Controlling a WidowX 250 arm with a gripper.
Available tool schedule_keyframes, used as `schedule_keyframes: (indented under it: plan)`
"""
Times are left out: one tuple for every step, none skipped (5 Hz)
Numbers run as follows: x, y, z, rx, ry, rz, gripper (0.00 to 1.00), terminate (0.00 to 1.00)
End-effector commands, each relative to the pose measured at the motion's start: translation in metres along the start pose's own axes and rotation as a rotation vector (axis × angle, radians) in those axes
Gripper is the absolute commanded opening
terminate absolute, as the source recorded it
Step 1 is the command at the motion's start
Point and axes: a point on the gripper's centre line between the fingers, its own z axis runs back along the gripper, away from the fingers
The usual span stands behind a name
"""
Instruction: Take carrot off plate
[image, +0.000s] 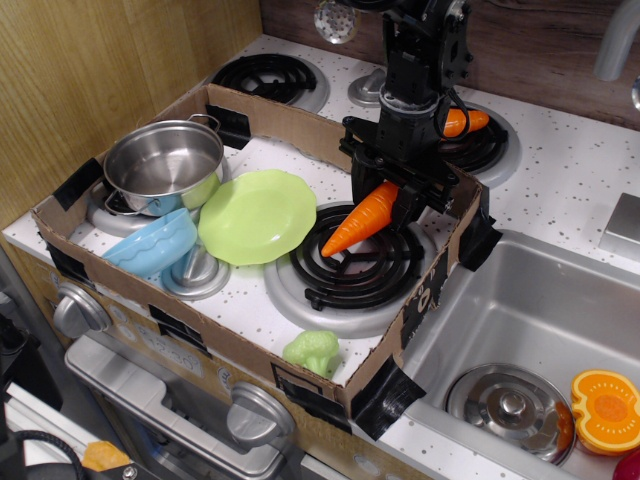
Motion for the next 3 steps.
schedule_keyframes:
  plan:
    - [0.006, -0.011, 0.037, 0.029, -0.021, 0.057, 0.0, 0.0]
    - [0.004, -0.018, 0.042, 0.026, -0.02, 0.082, 0.0, 0.0]
    - [-0.002, -0.023, 0.045, 0.031, -0.05, 0.086, 1.0, 0.0]
